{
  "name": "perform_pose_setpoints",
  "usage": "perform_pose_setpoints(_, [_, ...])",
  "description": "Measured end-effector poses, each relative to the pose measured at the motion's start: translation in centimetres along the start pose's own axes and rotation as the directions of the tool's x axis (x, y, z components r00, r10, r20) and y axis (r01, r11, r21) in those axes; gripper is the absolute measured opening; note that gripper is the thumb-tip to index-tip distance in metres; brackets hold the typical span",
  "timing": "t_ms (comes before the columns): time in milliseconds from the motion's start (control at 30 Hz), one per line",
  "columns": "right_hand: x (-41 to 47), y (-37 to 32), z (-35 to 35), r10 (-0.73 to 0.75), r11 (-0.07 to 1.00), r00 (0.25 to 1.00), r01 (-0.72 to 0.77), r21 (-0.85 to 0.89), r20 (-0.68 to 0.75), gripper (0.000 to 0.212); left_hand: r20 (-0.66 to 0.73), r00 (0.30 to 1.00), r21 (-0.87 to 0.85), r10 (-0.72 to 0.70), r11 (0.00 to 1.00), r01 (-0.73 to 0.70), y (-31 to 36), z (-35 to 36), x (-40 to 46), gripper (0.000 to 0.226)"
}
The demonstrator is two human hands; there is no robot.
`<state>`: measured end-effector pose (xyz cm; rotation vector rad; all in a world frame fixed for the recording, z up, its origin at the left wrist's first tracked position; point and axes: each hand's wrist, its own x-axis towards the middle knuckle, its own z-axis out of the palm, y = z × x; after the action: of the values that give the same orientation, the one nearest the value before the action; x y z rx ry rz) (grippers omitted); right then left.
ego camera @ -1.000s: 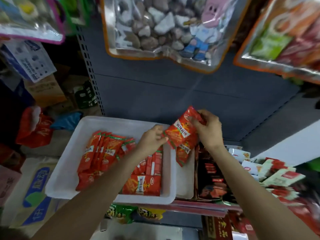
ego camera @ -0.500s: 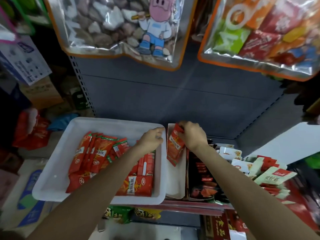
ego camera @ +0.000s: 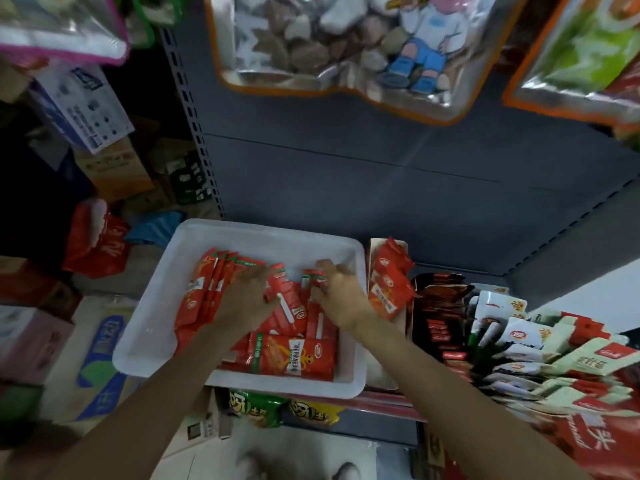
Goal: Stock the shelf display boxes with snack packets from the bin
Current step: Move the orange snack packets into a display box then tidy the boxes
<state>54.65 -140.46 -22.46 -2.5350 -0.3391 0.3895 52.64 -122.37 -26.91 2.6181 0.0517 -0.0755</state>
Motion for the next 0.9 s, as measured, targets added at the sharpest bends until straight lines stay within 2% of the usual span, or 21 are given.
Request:
perform_pose_setpoints(67, [1.1,-0.2,2.9,0.133,0.991,0.987,-0.133,-0.009,0.087,0.059,0.158,0.987,0.1,-0.034,0.995,0.018,-1.4,0.1,-0.6,0.093])
perform_pose_setpoints(133, [2.1,0.3,5.3,0.276,0.961,0.952,-0.272,-0.046,0.133,0.07,0.319,0.94,0.169,-0.119,0.983,0.067,-2.3,0.1,-1.0,0.111])
perform_pose_setpoints(200, [2.7,0.6,7.2,0.375,0.927,0.913,-0.368,-0.076,0.158,0.074,0.416,0.893,0.198,-0.169,0.976,0.093,-3.0,-0.2,-1.1,0.117])
perform_pose_setpoints(267, [2.9,0.7,8.4,0.399,0.916,0.905,-0.384,-0.119,0.146,0.071,0.459,0.87,0.2,-0.18,0.975,0.096,-3.6,-0.4,-1.1,0.118])
perform_pose_setpoints(367, [2.9,0.6,9.0,0.367,0.926,0.927,-0.356,-0.127,0.073,0.063,0.492,0.849,0.207,-0.195,0.973,0.103,-4.0,-0.3,-1.1,0.117])
perform_pose_setpoints(467, [2.8,0.5,8.3,0.343,0.939,0.939,-0.343,-0.014,0.017,0.055,0.514,0.832,0.217,-0.209,0.97,0.109,-3.9,-0.4,-0.9,0.115])
perform_pose_setpoints(567, [2.6,0.2,6.5,0.332,0.936,0.941,-0.32,0.144,-0.068,0.056,0.512,0.828,0.207,-0.228,0.969,0.138,-3.7,-0.4,-0.6,0.113])
perform_pose_setpoints(633, [2.4,0.1,5.3,0.338,0.916,0.931,-0.292,0.275,-0.137,0.055,0.427,0.882,0.24,-0.202,0.965,0.105,-3.3,-0.4,-0.6,0.108])
perform_pose_setpoints(700, [2.4,-0.1,4.1,0.347,0.875,0.921,-0.249,0.416,-0.179,0.05,0.295,0.951,0.29,-0.09,0.957,0.0,-2.6,-0.3,-0.5,0.101])
perform_pose_setpoints(733, [2.4,-0.3,3.5,0.346,0.829,0.923,-0.217,0.516,-0.167,0.046,0.245,0.969,0.252,-0.033,0.967,-0.031,-2.2,-0.2,-0.4,0.096])
perform_pose_setpoints(767, [2.2,-0.5,2.9,0.333,0.769,0.934,-0.186,0.612,-0.134,0.042,0.205,0.979,0.144,0.0,0.989,-0.03,-1.7,-0.3,-0.2,0.089])
perform_pose_setpoints(800, [2.0,-0.8,2.2,0.309,0.702,0.947,-0.165,0.693,-0.088,0.037,0.173,0.985,-0.039,0.002,0.999,0.005,-1.0,-0.3,-0.1,0.082])
perform_pose_setpoints(833, [1.7,-1.2,1.5,0.278,0.642,0.959,-0.152,0.751,-0.044,0.032,0.149,0.989,-0.27,-0.023,0.961,0.063,-0.2,-0.6,0.2,0.075])
perform_pose_setpoints(900, [1.3,-1.5,0.5,0.19,0.569,0.982,-0.116,0.814,0.007,0.027,0.118,0.985,-0.653,-0.122,0.738,0.17,1.4,-1.3,0.6,0.06])
